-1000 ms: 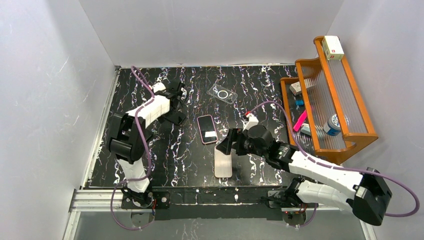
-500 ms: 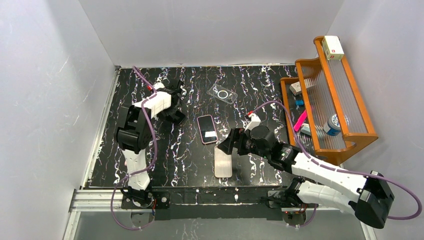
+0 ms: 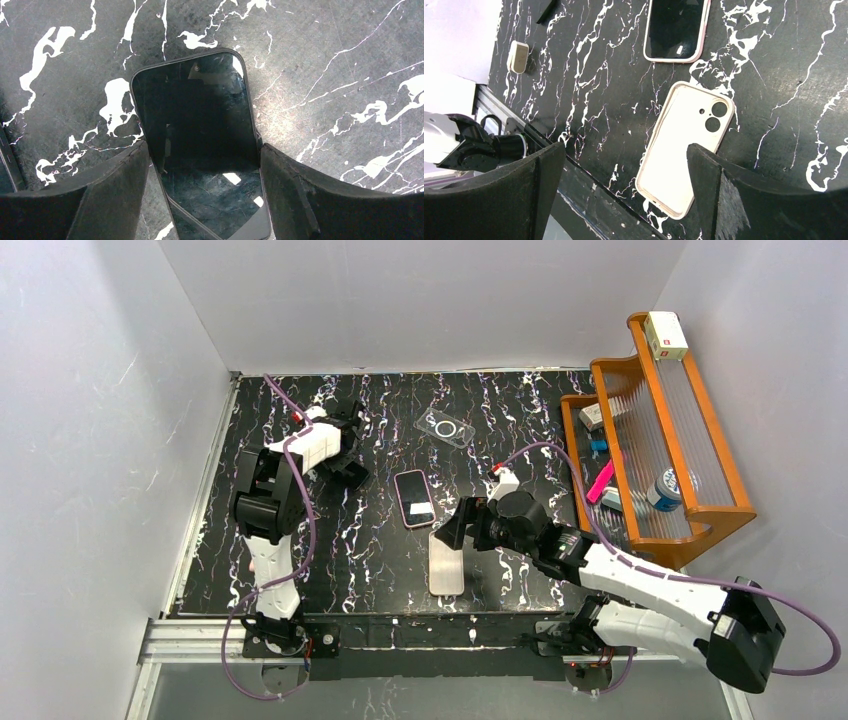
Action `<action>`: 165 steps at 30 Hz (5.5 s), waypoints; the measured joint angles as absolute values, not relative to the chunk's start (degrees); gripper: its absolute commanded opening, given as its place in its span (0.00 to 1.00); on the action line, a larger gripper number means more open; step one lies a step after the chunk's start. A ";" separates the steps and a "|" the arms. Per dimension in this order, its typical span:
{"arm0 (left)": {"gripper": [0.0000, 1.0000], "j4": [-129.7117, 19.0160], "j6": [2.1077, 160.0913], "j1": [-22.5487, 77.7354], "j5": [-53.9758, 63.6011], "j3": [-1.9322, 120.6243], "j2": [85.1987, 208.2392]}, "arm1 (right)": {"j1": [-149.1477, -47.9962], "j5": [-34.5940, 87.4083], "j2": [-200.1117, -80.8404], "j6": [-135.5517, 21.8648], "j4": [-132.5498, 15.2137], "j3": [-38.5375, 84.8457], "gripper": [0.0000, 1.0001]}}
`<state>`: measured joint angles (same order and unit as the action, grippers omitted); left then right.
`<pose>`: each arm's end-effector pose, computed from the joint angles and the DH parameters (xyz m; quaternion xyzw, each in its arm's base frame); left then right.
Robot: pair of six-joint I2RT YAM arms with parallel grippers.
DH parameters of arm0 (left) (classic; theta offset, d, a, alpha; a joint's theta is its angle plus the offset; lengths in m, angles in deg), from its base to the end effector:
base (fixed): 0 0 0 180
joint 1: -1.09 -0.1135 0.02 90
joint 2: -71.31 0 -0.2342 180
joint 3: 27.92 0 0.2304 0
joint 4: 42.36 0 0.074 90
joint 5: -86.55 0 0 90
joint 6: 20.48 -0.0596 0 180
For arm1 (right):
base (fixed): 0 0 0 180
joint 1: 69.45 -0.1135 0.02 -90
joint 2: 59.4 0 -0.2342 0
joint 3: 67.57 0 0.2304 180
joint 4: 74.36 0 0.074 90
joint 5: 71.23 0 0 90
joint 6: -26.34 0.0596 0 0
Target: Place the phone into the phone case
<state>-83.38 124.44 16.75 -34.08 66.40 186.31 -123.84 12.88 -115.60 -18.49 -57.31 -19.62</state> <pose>0.3875 -0.0771 0.1341 -0.3750 0.8592 0.0728 0.3404 0.1437 0.1901 0.2181 -0.0404 0.8432 0.3800 0.3782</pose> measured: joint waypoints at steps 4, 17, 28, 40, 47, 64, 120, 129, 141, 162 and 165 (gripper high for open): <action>0.58 -83.41 124.13 16.56 -33.47 66.18 186.07 | -123.84 12.11 -116.04 -18.45 -57.57 -19.62 0.99; 0.50 -80.94 122.10 16.40 -23.00 47.67 170.55 | -123.81 12.46 -119.75 -16.70 -59.51 -18.37 0.86; 0.50 -76.63 121.68 16.34 -11.66 32.34 155.49 | -123.81 25.03 -132.67 -14.53 -69.39 -15.95 0.65; 0.49 -71.54 121.57 16.30 -2.48 19.14 140.52 | -123.95 32.46 -149.96 -15.23 -74.36 -4.86 0.53; 0.49 -70.77 121.53 16.30 0.37 17.48 138.53 | -124.12 35.56 -158.64 -17.18 -75.82 2.02 0.51; 0.48 -69.83 121.57 16.30 6.09 14.29 133.38 | -127.11 38.51 -167.47 -19.50 -74.62 7.99 0.43; 0.77 -85.18 112.33 30.22 -18.28 36.10 159.74 | -127.60 20.22 -138.79 -17.77 -68.74 -10.24 0.98; 0.56 -82.97 112.20 30.26 -17.75 33.37 156.83 | -127.60 22.41 -143.25 -17.00 -71.27 -10.24 0.88; 0.52 -79.25 116.79 30.26 -9.36 26.88 148.52 | -128.47 28.07 -153.13 -13.77 -77.68 -9.26 0.60; 0.76 -74.23 120.63 30.11 -0.90 21.72 142.64 | -128.58 33.16 -161.87 -10.84 -84.76 -6.85 0.01; 0.89 -74.82 120.65 30.07 -0.31 21.61 140.74 | -128.60 33.46 -161.54 -10.64 -85.59 -6.85 0.01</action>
<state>-74.82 120.65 30.07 -0.31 21.61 140.74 -128.60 33.46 -161.54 -10.64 -85.59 -6.85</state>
